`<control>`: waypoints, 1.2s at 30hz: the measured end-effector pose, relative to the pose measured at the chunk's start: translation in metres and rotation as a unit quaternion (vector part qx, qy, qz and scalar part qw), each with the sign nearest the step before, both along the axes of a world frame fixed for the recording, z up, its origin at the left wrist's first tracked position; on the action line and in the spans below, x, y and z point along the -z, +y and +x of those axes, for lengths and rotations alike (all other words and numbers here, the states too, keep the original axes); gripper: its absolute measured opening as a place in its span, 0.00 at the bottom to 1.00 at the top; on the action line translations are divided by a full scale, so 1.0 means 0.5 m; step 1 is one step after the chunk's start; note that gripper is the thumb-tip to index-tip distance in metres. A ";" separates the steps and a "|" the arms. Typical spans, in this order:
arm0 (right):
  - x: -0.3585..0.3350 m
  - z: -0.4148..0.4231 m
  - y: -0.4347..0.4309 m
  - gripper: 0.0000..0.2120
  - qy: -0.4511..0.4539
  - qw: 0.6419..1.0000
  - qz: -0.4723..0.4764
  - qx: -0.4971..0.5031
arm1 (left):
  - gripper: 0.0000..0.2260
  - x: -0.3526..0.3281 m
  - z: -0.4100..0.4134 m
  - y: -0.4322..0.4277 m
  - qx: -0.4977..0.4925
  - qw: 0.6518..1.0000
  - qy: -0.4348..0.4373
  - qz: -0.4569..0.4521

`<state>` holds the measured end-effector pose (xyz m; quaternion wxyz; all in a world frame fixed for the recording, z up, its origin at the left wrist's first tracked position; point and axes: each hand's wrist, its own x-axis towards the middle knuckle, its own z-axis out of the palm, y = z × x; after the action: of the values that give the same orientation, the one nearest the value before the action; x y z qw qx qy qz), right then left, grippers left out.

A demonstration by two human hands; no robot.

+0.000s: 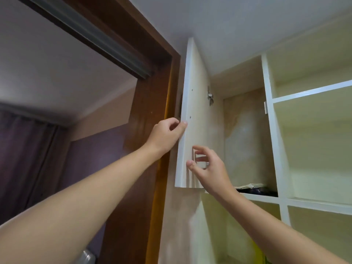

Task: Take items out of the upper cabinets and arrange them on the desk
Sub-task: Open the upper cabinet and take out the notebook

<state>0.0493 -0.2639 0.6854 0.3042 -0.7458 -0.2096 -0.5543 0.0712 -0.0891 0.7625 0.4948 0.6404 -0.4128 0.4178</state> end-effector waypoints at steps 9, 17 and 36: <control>0.000 0.070 0.048 0.27 0.020 0.998 -0.028 0.059 | 0.13 0.024 0.037 0.066 -0.266 0.958 -0.083 0.066; 0.011 0.092 0.052 0.28 0.024 0.997 -0.013 0.073 | 0.12 0.043 0.057 0.068 -0.242 0.967 -0.071 0.033; 0.144 -0.146 -0.033 0.27 0.206 0.911 -0.182 0.307 | 0.15 0.279 -0.010 0.086 -0.268 0.956 -0.012 0.118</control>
<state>-0.0237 -0.2802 0.6136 0.0139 -0.9133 -0.0002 -0.4070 0.0662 -0.0460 0.6228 0.2802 0.7765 -0.2782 0.4911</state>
